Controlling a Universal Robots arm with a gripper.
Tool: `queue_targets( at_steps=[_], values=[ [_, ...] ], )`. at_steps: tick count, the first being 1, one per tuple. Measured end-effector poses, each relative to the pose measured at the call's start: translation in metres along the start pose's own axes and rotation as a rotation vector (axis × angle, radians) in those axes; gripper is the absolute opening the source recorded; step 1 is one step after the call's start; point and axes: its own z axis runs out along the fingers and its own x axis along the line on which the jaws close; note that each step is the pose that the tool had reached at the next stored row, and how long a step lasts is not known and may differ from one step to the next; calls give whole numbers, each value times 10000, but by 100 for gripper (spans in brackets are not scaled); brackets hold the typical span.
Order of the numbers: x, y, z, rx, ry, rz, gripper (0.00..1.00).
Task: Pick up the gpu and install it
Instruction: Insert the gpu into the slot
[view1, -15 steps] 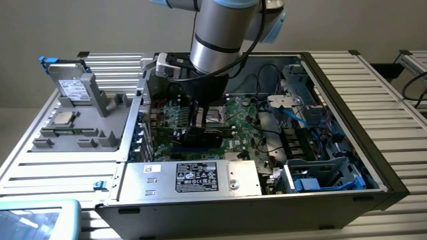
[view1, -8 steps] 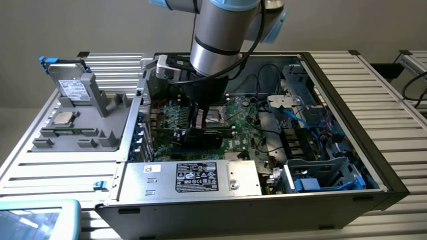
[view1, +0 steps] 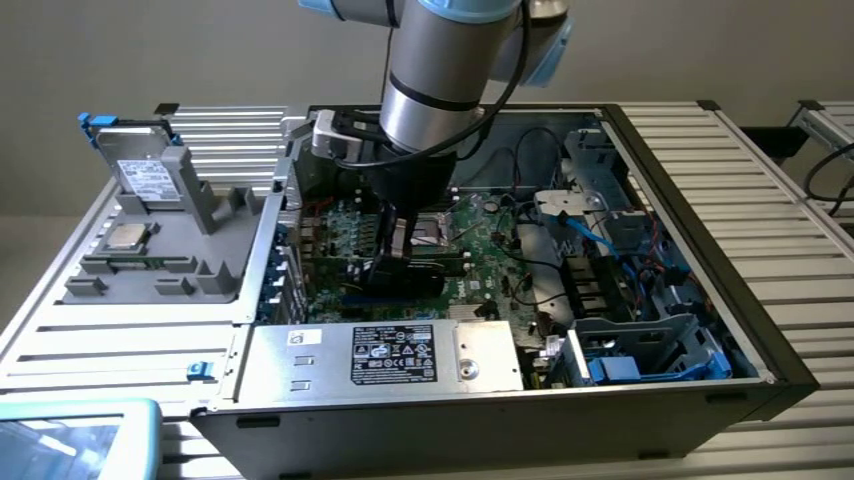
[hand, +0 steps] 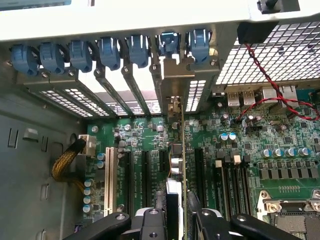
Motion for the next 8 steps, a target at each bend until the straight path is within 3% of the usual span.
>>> queue_targets(
  at_steps=[8],
  values=[
    [1, 8, -32, 8, 3, -4, 27]
  ],
)
